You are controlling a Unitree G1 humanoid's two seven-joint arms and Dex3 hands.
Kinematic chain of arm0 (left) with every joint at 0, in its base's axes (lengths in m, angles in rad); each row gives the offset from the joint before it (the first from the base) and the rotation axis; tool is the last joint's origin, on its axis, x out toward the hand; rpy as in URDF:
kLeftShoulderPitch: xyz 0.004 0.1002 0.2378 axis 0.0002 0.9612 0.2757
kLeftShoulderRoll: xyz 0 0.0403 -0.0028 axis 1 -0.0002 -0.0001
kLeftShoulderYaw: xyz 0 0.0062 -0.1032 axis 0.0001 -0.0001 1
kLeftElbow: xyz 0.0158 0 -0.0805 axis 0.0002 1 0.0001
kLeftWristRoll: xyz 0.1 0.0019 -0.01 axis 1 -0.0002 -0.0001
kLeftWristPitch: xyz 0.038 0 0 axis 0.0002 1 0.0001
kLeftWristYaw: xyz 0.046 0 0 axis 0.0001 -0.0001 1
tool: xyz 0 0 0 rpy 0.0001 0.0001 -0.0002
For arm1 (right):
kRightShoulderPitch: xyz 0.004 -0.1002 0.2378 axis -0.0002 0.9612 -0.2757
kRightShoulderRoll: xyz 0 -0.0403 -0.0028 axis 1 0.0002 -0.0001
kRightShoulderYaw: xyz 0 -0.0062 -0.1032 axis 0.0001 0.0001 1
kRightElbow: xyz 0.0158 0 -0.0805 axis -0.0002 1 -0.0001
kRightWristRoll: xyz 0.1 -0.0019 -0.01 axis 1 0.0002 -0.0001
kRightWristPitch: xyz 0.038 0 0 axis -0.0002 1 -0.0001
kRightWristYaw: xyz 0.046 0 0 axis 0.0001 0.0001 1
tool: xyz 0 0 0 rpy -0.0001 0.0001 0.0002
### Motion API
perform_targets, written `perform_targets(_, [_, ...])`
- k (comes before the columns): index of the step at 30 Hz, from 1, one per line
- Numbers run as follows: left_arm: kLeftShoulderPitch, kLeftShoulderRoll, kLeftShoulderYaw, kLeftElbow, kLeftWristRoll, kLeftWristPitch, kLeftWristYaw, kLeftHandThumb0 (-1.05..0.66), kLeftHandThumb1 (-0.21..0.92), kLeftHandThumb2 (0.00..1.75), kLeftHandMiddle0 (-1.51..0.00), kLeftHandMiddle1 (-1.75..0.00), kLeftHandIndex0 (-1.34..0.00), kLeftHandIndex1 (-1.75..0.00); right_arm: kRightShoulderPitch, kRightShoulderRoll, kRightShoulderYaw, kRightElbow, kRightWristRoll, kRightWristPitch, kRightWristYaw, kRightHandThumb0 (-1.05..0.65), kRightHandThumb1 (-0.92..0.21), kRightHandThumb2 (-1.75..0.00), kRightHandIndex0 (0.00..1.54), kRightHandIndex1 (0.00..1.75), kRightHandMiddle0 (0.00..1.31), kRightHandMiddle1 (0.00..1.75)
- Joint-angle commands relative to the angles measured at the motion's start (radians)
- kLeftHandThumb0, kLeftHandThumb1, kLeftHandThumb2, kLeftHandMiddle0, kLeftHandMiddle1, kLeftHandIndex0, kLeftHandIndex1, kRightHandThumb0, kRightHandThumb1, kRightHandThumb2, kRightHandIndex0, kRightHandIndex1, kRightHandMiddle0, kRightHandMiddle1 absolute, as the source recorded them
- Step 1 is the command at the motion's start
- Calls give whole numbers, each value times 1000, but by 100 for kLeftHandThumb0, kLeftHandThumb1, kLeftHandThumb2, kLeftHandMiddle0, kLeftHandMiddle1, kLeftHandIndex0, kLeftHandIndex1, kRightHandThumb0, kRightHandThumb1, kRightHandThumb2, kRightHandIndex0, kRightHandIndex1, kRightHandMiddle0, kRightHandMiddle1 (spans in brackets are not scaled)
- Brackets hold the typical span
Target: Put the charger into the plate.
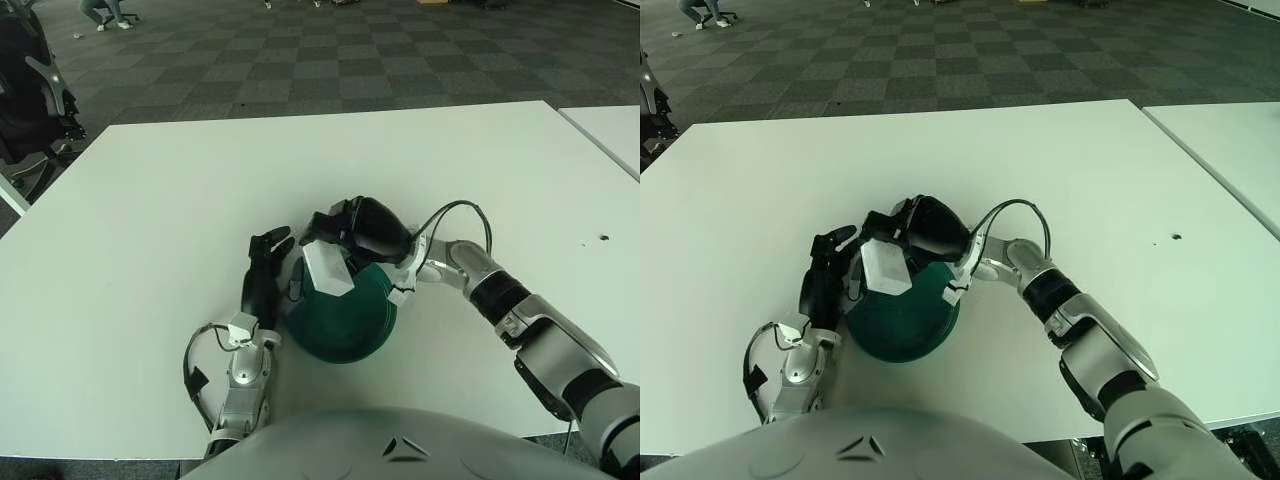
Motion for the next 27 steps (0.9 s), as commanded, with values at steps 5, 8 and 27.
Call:
perform_targets(5, [48, -32, 74, 98, -99, 47, -13, -79, 92, 80, -7, -104, 0, -125, 12, -23, -13, -96, 207, 64, 389, -38, -75, -83, 105, 175, 80, 175])
perform_targets(8, [46, -35, 73, 110, -100, 33, -17, -80, 92, 81, -8, -108, 0, -128, 5, -15, -9, -170, 283, 134, 563, -39, -76, -82, 104, 175, 79, 175])
perform_targets(27, [48, -19, 102, 149, -29, -76, -15, -82, 92, 85, -2, -124, 0, -130, -9, -74, 83, -366, -366, 285, 17, -39, -64, -90, 49, 175, 37, 175])
